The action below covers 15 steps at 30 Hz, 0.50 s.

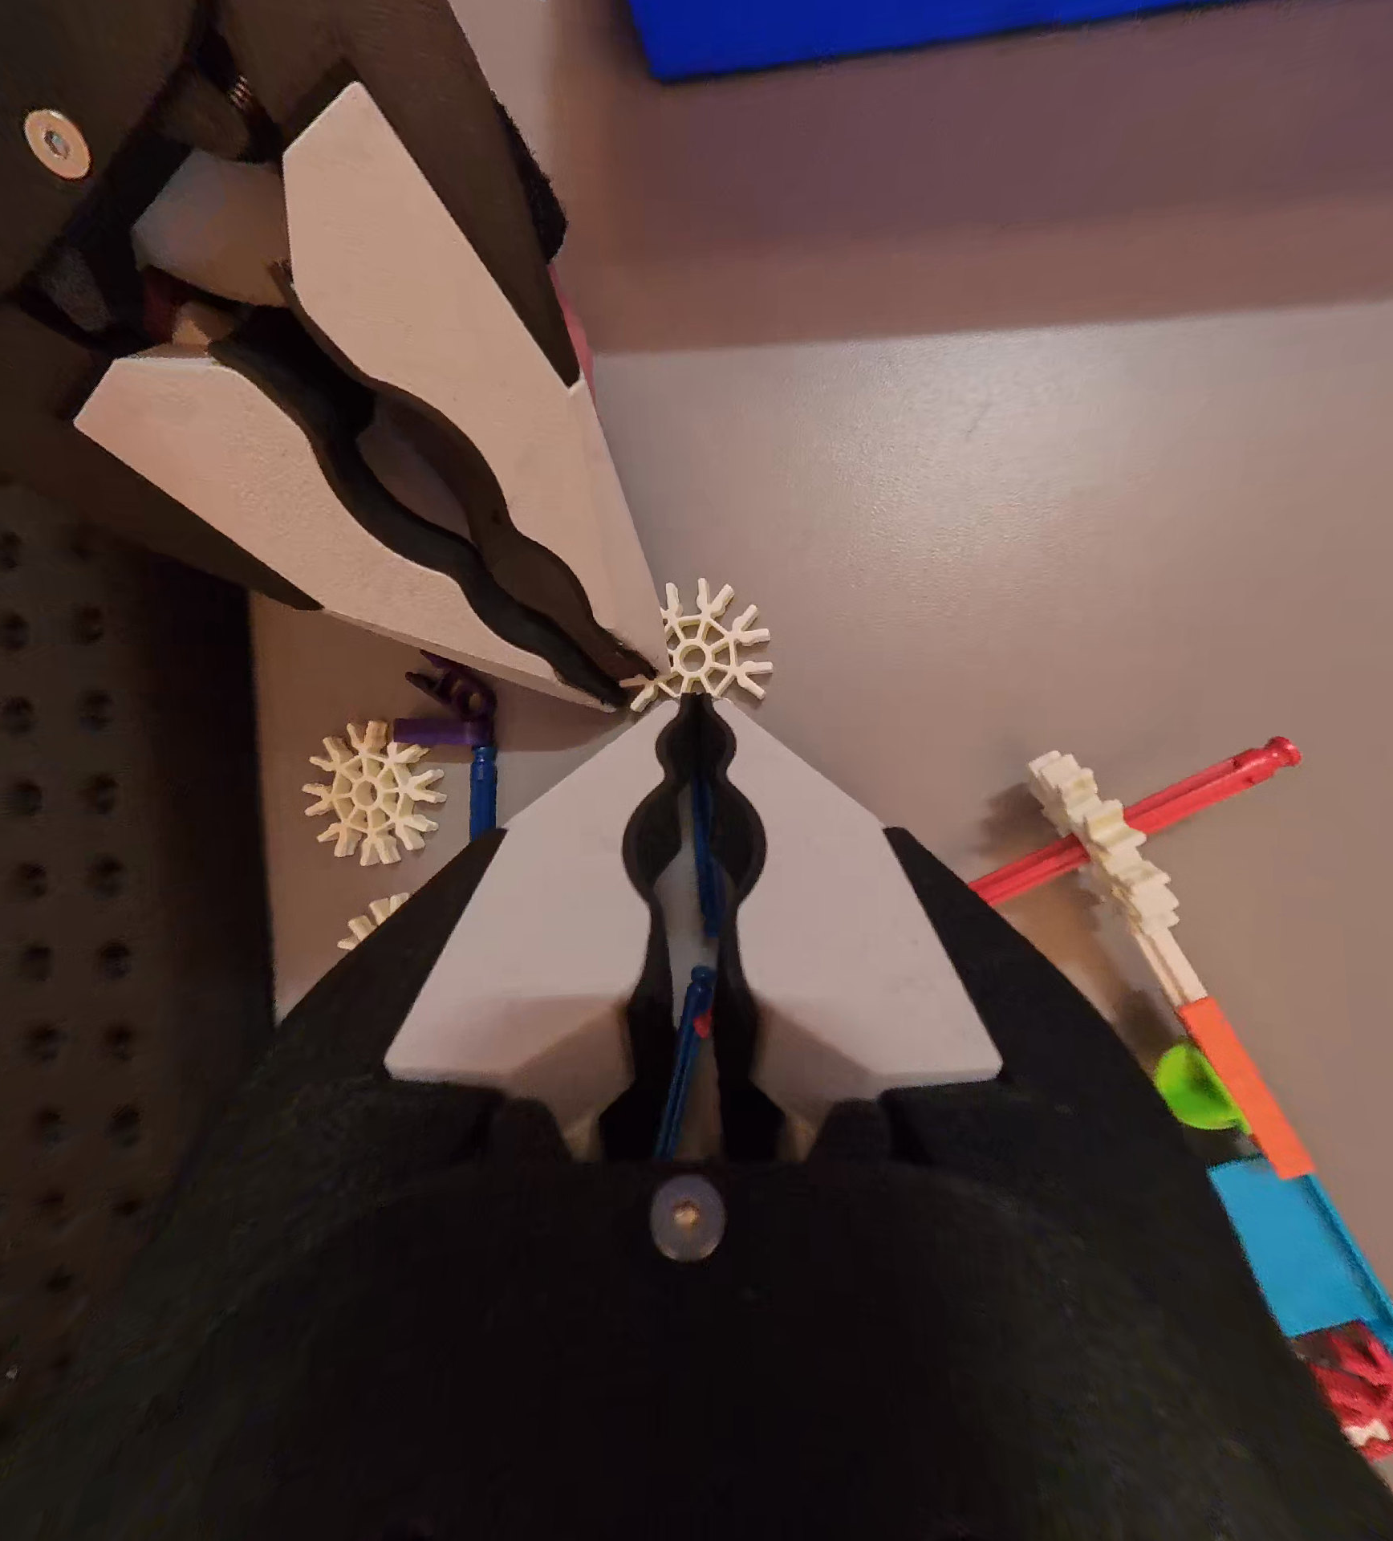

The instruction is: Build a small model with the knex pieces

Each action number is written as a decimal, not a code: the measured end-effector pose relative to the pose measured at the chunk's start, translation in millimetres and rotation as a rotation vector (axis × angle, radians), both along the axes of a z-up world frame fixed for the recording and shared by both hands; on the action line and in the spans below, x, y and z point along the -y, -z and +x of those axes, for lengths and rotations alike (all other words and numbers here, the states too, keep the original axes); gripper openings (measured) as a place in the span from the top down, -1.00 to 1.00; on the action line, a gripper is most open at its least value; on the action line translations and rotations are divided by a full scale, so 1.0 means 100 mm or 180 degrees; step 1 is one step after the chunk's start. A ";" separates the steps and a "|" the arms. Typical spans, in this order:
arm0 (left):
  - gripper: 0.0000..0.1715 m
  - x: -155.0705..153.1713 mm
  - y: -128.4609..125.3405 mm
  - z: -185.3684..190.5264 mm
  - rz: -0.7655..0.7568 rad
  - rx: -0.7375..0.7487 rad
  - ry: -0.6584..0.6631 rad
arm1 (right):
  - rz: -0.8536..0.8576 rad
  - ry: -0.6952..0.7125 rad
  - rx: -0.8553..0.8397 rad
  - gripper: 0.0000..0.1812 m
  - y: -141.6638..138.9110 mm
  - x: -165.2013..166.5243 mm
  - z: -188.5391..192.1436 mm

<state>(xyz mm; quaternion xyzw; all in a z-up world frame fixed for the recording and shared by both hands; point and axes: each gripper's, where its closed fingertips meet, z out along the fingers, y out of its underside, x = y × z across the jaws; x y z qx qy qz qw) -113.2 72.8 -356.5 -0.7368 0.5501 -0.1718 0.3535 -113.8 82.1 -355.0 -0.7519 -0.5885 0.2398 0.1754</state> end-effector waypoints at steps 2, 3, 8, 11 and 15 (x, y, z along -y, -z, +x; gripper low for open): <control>0.91 -0.01 0.00 0.00 0.0016 -0.0006 -0.0008 | 0.0102 -0.0001 -0.0068 1.00 -0.01 0.00 0.00; 0.91 0.00 0.00 0.00 0.0005 0.0005 -0.0006 | 0.0109 -0.0007 -0.0097 1.00 -0.03 0.02 0.01; 0.91 -0.02 0.00 -0.01 0.0012 -0.0003 -0.0032 | 0.0313 -0.0027 0.0029 1.00 -0.05 0.00 0.10; 0.91 -0.02 0.00 -0.01 0.0011 -0.0005 -0.0031 | 0.0302 -0.0017 -0.0046 1.00 -0.07 0.00 0.07; 0.91 -0.01 0.00 -0.01 0.0004 -0.0006 -0.0027 | 0.0334 0.0009 0.0020 1.00 -0.02 -0.02 0.08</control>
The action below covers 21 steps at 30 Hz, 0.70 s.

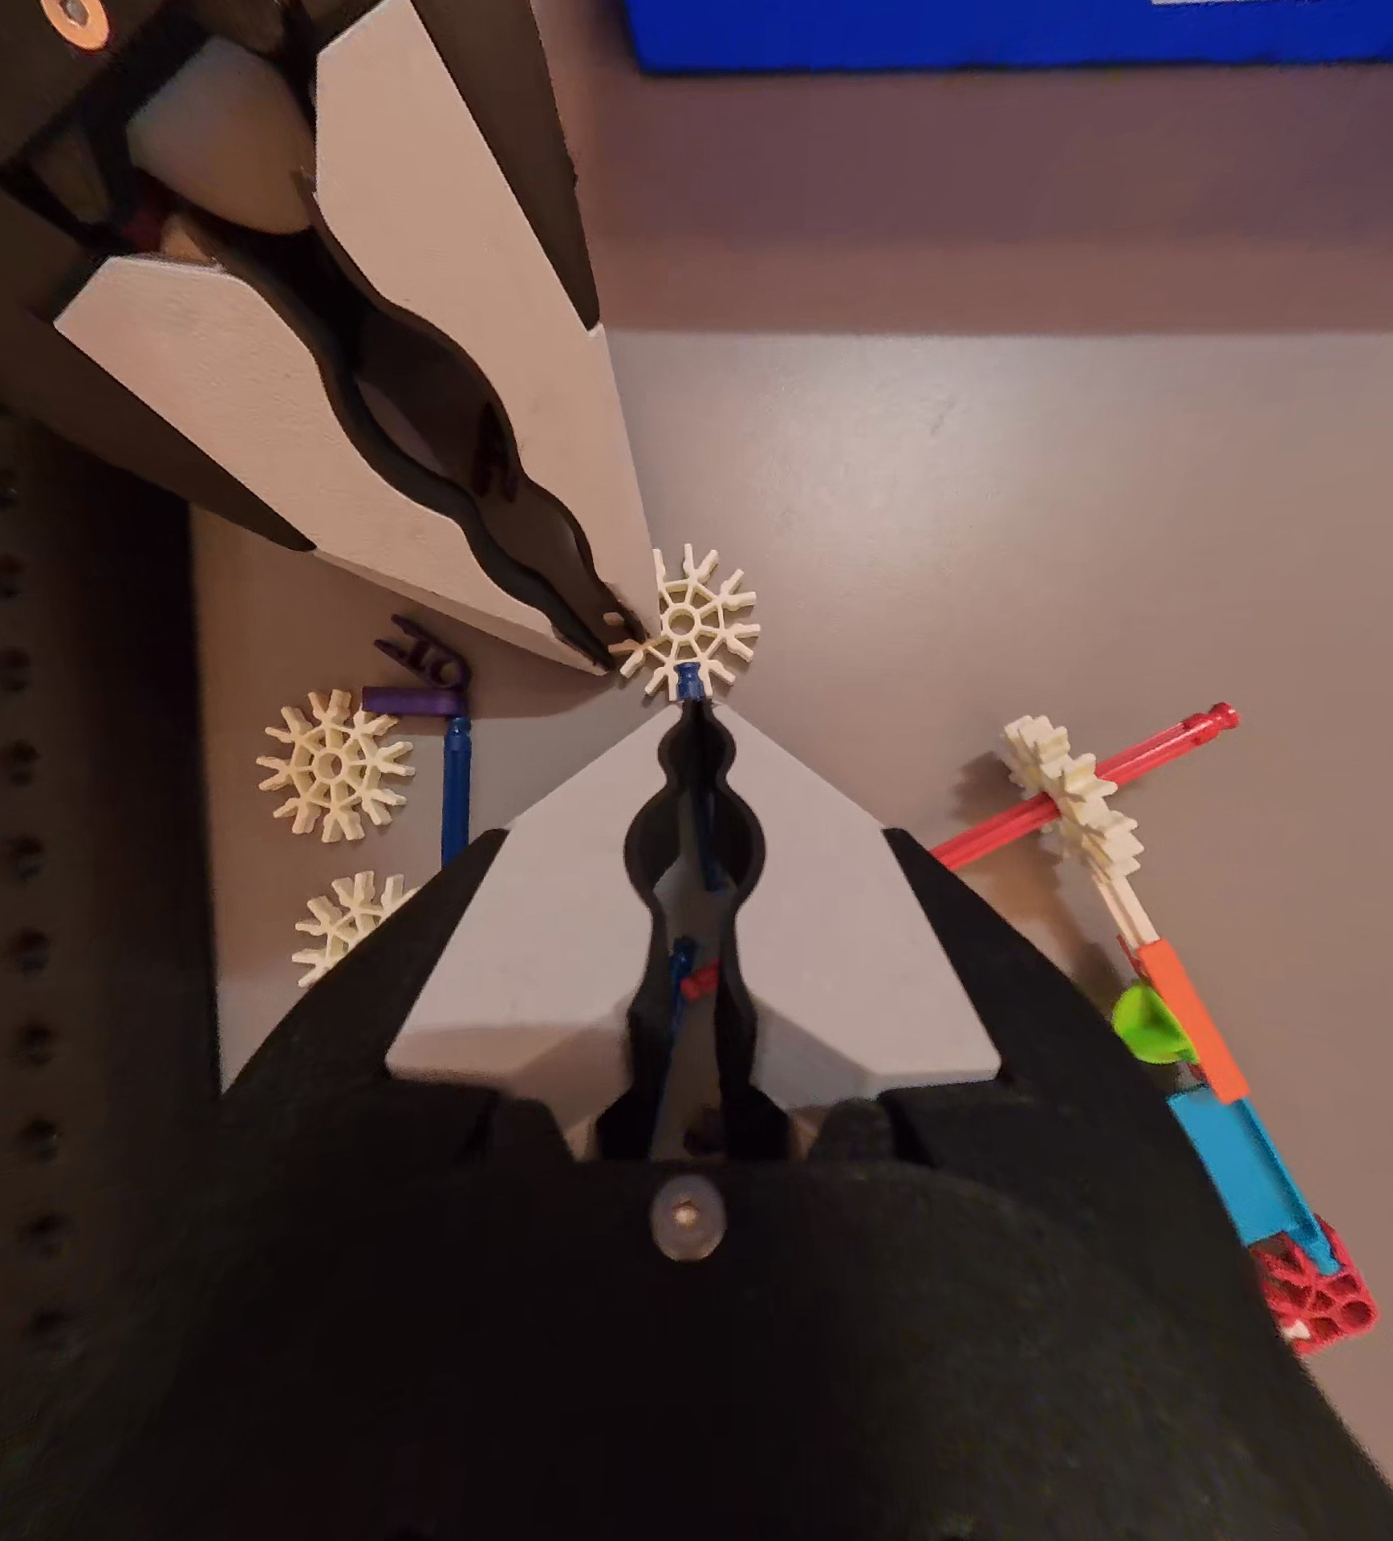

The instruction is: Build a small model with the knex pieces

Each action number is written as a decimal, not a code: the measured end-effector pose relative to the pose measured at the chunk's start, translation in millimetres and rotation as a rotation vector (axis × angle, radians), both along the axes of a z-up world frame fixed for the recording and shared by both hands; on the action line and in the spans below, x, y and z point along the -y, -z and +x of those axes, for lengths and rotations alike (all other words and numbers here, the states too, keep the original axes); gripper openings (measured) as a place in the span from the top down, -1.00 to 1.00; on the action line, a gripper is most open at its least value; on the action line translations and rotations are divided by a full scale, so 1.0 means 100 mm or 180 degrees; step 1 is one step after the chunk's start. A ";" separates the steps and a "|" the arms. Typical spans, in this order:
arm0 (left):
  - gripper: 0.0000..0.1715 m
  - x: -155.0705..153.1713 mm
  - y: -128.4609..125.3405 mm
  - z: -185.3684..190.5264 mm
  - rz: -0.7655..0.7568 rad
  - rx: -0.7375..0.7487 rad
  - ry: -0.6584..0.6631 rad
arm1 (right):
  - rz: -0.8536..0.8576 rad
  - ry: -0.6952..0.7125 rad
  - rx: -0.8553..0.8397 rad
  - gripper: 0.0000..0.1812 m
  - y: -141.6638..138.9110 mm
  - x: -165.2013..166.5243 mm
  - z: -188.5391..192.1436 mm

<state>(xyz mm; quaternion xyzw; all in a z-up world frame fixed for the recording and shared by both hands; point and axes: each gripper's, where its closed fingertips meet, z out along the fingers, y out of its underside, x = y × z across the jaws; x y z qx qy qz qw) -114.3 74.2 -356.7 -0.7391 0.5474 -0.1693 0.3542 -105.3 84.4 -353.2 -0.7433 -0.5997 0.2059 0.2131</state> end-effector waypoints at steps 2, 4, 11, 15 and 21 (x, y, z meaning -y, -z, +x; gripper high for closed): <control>0.91 0.00 0.00 0.00 -0.0002 0.0003 0.0002 | 0.0043 -0.0002 0.0013 1.00 0.00 0.00 0.00; 0.91 0.00 0.00 0.00 0.0010 -0.0007 0.0006 | 0.0095 -0.0014 0.0037 1.00 0.01 0.00 0.00; 0.91 0.00 0.00 -0.01 -0.0012 0.0002 -0.0001 | 0.0214 -0.0105 0.0382 1.00 0.02 0.00 -0.01; 0.92 0.00 0.00 0.00 -0.0029 0.0015 -0.0009 | 0.0302 -0.0311 0.0774 1.00 0.05 0.02 -0.01; 0.91 0.00 0.00 -0.01 -0.0059 0.0045 -0.0014 | 0.0228 -0.0328 0.0760 1.00 0.01 -0.01 -0.03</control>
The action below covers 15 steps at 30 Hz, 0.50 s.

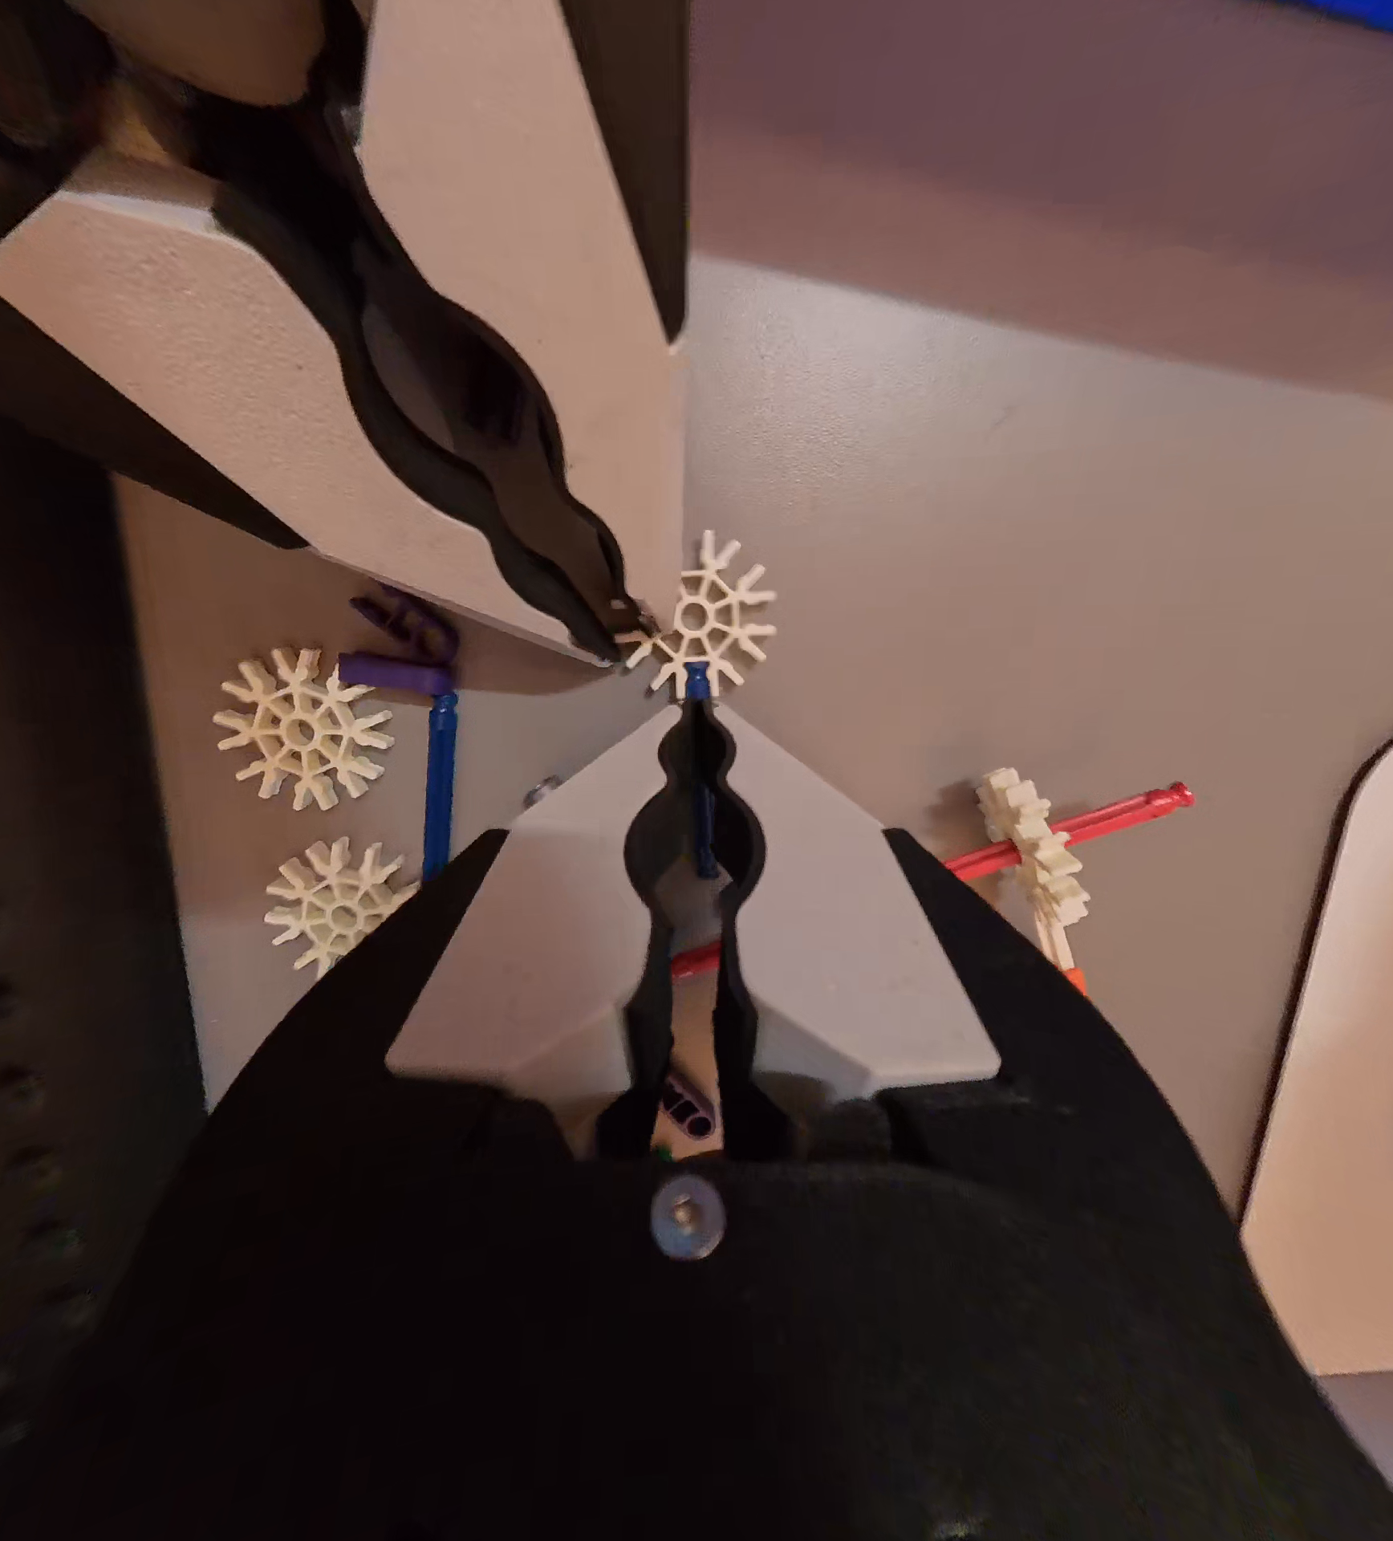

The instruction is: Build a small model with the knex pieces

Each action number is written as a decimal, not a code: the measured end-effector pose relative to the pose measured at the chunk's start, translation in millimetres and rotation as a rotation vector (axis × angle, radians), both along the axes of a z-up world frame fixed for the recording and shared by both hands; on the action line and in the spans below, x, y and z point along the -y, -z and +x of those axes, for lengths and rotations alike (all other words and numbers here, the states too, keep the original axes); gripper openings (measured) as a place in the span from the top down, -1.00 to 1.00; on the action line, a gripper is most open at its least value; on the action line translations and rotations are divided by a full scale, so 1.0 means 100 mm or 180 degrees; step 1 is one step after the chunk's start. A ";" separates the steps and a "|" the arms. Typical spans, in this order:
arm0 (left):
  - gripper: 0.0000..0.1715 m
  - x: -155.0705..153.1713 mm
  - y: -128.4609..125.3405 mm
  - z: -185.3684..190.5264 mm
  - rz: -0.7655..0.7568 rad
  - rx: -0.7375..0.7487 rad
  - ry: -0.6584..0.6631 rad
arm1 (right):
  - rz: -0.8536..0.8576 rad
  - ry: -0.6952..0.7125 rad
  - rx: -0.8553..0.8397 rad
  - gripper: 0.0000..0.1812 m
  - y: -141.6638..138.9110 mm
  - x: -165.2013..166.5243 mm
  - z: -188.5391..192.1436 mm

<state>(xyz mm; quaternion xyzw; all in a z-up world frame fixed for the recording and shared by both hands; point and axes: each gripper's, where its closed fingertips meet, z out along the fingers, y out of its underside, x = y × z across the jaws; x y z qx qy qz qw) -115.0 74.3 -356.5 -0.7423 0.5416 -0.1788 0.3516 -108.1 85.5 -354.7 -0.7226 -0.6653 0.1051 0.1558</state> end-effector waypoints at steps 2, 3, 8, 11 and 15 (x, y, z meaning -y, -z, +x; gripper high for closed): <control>0.91 0.00 0.00 -0.01 -0.0020 0.0013 -0.0004 | -0.0025 0.0086 -0.0294 1.00 -0.15 0.01 0.00; 0.90 -0.01 0.00 -0.02 0.0021 -0.0014 -0.0012 | 0.0037 0.0115 -0.0379 1.00 -0.24 0.01 0.05; 0.84 -0.03 -0.02 -0.06 0.0098 -0.0073 -0.0005 | -0.0020 0.0304 -0.0284 0.96 -0.26 0.13 0.51; 0.74 -0.03 -0.11 -0.07 0.0168 0.0003 -0.0034 | -0.0154 0.0349 -0.0231 0.94 -0.09 0.25 0.63; 0.60 -0.09 -0.12 -0.13 0.0154 0.0001 -0.0172 | -0.0082 0.0425 -0.0153 0.95 0.02 0.26 0.69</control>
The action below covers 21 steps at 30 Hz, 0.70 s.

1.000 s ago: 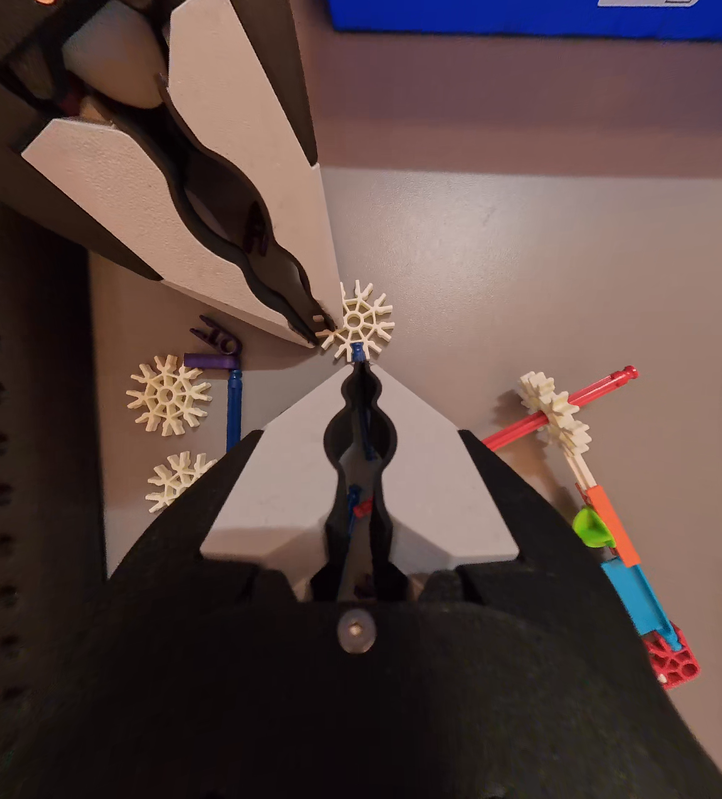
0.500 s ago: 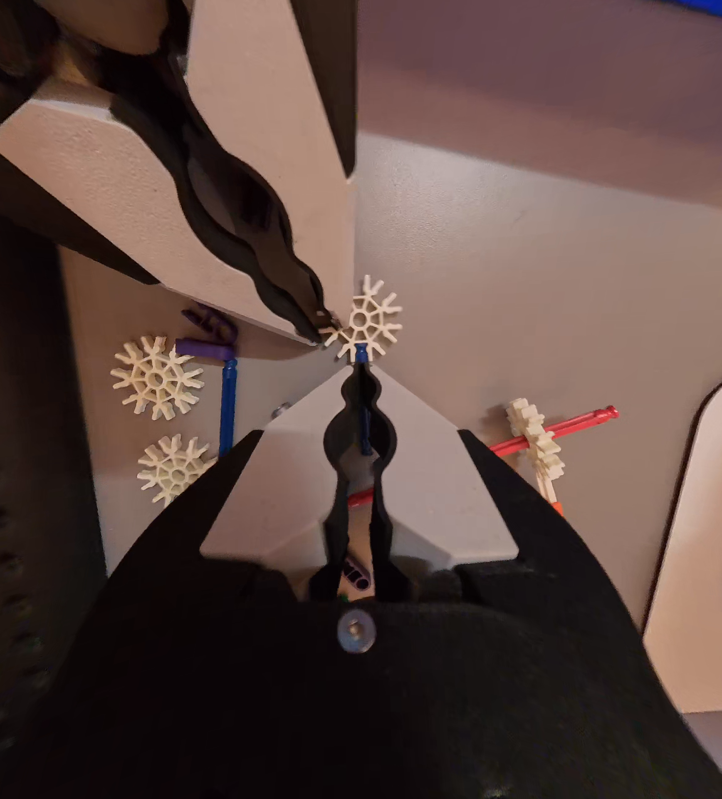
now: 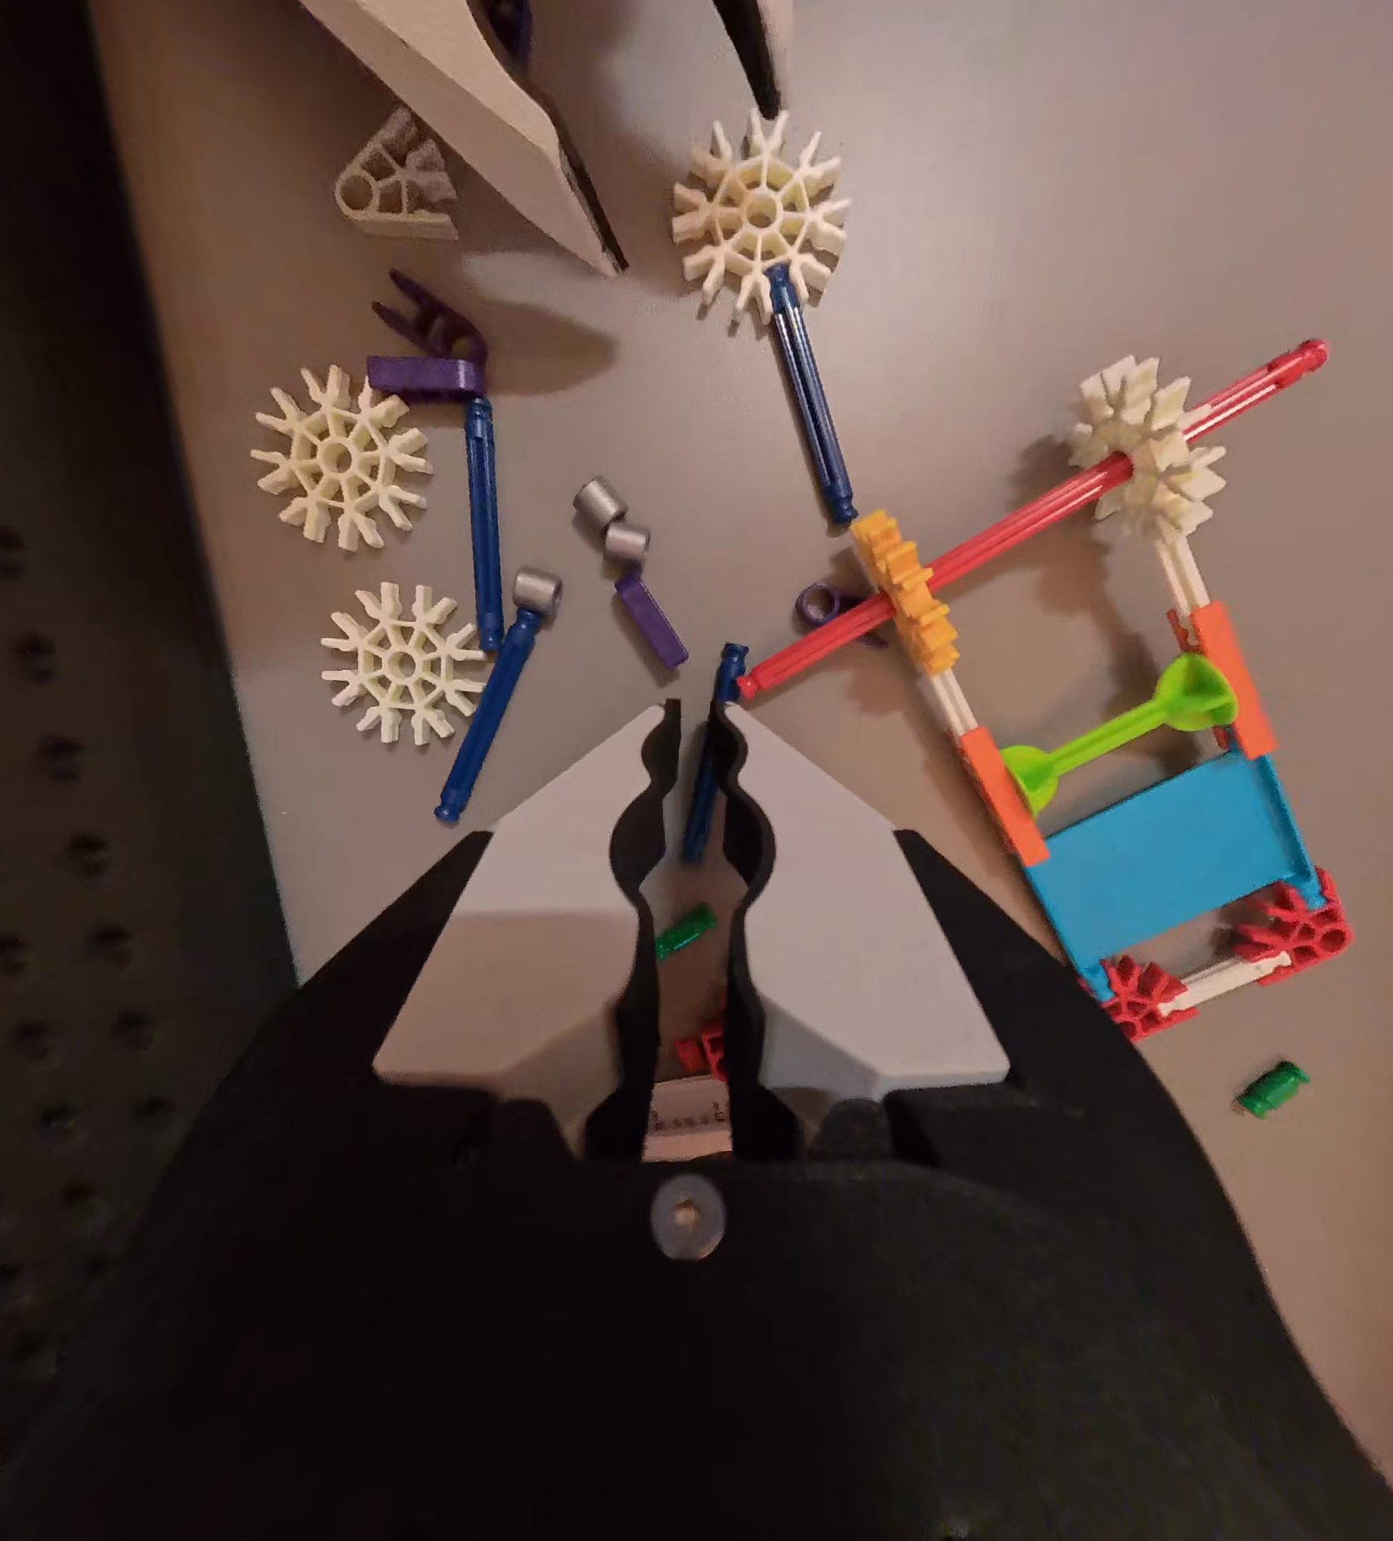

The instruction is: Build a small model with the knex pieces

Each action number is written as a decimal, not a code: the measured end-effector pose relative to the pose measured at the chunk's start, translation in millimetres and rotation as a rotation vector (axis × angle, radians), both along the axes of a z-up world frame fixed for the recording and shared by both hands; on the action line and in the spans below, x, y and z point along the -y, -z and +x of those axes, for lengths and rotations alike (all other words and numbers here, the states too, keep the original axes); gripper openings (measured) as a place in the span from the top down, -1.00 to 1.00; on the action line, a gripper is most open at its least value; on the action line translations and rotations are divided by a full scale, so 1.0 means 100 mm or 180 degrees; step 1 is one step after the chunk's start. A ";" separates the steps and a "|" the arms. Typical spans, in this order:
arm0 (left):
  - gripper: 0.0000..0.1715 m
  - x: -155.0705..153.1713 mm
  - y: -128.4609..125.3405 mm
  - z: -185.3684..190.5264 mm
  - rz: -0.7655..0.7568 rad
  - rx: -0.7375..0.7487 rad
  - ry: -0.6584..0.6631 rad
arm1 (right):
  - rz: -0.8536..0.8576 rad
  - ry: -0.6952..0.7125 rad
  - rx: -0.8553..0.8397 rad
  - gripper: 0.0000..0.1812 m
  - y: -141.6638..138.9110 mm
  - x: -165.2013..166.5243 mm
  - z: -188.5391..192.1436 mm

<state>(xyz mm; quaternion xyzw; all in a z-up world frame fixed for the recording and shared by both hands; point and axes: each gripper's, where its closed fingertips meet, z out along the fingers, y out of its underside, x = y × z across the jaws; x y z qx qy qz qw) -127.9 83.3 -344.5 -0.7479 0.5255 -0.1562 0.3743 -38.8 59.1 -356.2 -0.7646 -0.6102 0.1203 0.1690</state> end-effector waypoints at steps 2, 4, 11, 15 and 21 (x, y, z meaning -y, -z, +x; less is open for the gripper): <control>0.54 -0.01 0.13 -0.06 -0.0079 -0.0190 -0.0038 | 0.0059 0.0041 -0.0014 1.00 0.01 -0.03 0.01; 0.51 0.04 0.13 -0.03 -0.0175 -0.0143 -0.0005 | 0.0020 0.0019 -0.0029 1.00 0.01 -0.03 0.00; 0.50 0.04 0.07 -0.04 -0.0107 -0.0098 -0.0009 | -0.0226 0.0051 -0.0348 1.00 -0.15 -0.06 -0.01; 0.50 0.04 0.10 -0.08 -0.0064 -0.0201 -0.0020 | -0.0294 0.0037 -0.0363 1.00 -0.16 -0.06 0.00; 0.51 0.06 0.12 -0.09 -0.0072 -0.0246 -0.0009 | -0.0346 0.0072 -0.0292 0.89 -0.10 -0.02 0.05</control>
